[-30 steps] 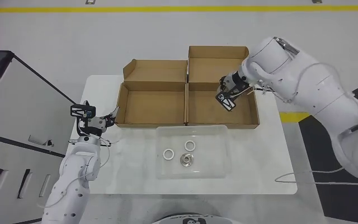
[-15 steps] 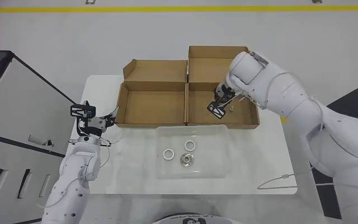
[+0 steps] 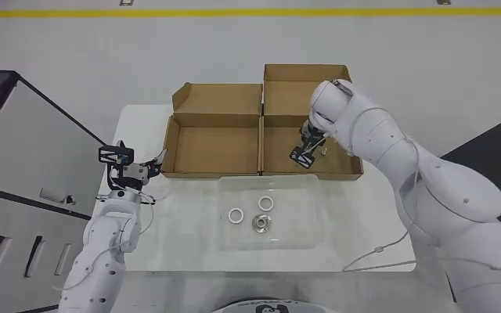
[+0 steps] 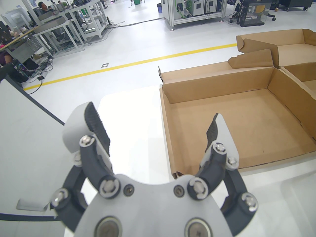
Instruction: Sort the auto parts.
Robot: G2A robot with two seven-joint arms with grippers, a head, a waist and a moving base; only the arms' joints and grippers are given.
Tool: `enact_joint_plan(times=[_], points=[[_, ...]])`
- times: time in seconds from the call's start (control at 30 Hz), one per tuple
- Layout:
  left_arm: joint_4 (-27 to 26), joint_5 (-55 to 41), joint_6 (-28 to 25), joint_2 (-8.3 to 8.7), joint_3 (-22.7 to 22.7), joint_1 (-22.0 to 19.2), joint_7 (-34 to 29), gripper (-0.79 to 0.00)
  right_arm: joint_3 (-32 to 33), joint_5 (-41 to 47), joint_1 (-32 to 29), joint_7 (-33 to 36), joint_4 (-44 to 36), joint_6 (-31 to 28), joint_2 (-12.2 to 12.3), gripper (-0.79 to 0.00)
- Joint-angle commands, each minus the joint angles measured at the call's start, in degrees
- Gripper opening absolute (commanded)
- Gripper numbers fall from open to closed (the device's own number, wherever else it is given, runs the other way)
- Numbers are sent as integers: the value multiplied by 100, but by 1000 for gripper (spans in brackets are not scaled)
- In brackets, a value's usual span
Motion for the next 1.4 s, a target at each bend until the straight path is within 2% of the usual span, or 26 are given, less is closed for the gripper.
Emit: enact_joint_plan(times=[0.0,0.6,0.67,0.7,0.73,0.77,0.8,1.1,1.37], points=[[0,0,0,0,0,0,0,0,0,-90,-1,-77,178,79,-88,-785],[0,0,0,0,0,0,0,0,0,-580,-113,-480,1334,483,-755,-773],[0,0,0,0,0,0,0,0,0,-600,-120,-503,1435,505,-812,-606],[0,0,0,0,0,0,0,0,0,-594,-115,-512,1485,514,-839,-443],[0,0,0,0,0,0,0,0,0,-595,-112,-523,1532,526,-865,-323],[0,0,0,0,0,0,0,0,0,-588,-104,-536,1579,538,-890,-114],[0,0,0,0,0,0,0,0,0,-576,-88,-544,1618,547,-914,0],[0,0,0,0,0,0,0,0,1,-419,179,-664,1827,667,-1037,0],[0,0,0,0,0,0,0,0,119,255,399,-1074,2144,1077,-970,0]])
